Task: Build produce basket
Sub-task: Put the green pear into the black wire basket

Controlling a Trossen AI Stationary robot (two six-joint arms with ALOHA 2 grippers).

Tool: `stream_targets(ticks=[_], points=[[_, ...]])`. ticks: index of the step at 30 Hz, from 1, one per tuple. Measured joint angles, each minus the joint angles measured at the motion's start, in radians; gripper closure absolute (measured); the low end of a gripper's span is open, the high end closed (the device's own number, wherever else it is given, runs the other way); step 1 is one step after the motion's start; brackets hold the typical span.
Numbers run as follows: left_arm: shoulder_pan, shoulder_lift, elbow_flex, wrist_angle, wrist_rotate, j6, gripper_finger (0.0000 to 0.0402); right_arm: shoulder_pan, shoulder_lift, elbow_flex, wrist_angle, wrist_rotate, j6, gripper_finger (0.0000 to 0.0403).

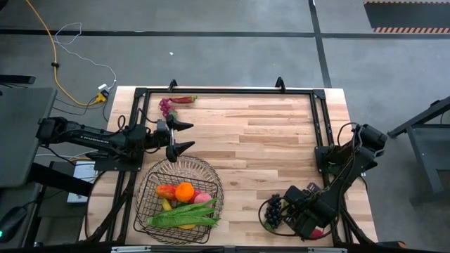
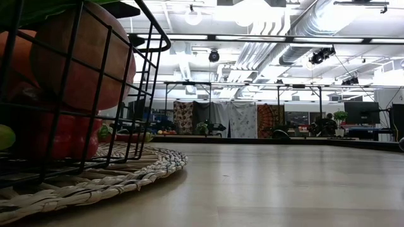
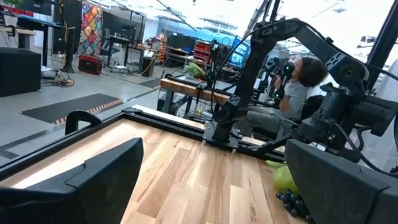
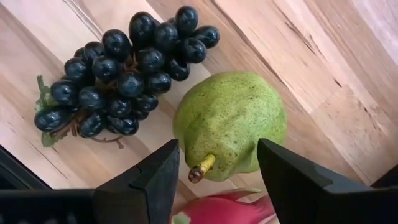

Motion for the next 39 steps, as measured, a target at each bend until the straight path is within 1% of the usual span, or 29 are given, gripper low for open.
stream_targets(ticks=[5,8,15,17,21,23,24,28,30,33,34,36,39], points=[[0.000,0.000,0.000,0.000,0.000,-0.007,0.0021,-0.001,0.000,0.000,-0.002,0.019,0.000,0.0198],[0.000,0.000,0.000,0.000,0.000,-0.007,0.0021,-0.006,0.000,0.000,-0.002,0.019,-0.001,0.0209],[0.000,0.000,0.000,0.000,0.000,-0.007,0.0021,-0.006,-0.001,0.000,-0.003,0.019,-0.003,0.0268],[0.000,0.000,0.000,0.000,0.000,-0.007,0.0021,-0.006,-0.001,0.000,-0.003,0.019,-0.003,0.0279],[0.000,0.000,0.000,0.000,0.000,-0.007,0.0021,-0.006,-0.001,0.004,-0.008,0.002,-0.041,0.0284],[0.000,0.000,0.000,0.000,0.000,-0.007,0.0021,-0.007,0.000,0.032,-0.037,-0.025,-0.089,0.0283],[0.000,0.000,0.000,0.000,0.000,-0.007,0.0021,-0.006,0.000,0.058,-0.060,-0.020,-0.114,0.0282],[0.000,0.000,0.000,0.004,0.000,-0.007,0.0021,-0.006,0.000,0.181,-0.174,0.075,-0.218,0.0285],[0.000,0.000,0.000,0.007,0.000,-0.007,0.0021,-0.006,0.000,0.247,-0.198,0.160,-0.301,0.0287],[0.000,0.000,0.000,0.011,0.000,-0.007,0.0021,-0.008,-0.001,0.320,-0.202,0.316,-0.459,0.0288],[0.000,0.000,0.000,0.016,0.000,-0.004,0.0021,-0.013,-0.001,0.336,-0.200,0.367,-0.510,0.0288],[0.000,0.000,0.000,0.024,0.001,0.006,0.0021,-0.029,-0.002,0.350,-0.198,0.434,-0.589,0.0288],[0.000,0.000,0.000,0.041,0.009,0.008,0.0021,-0.071,-0.010,0.330,-0.195,0.458,-0.663,0.0288]])
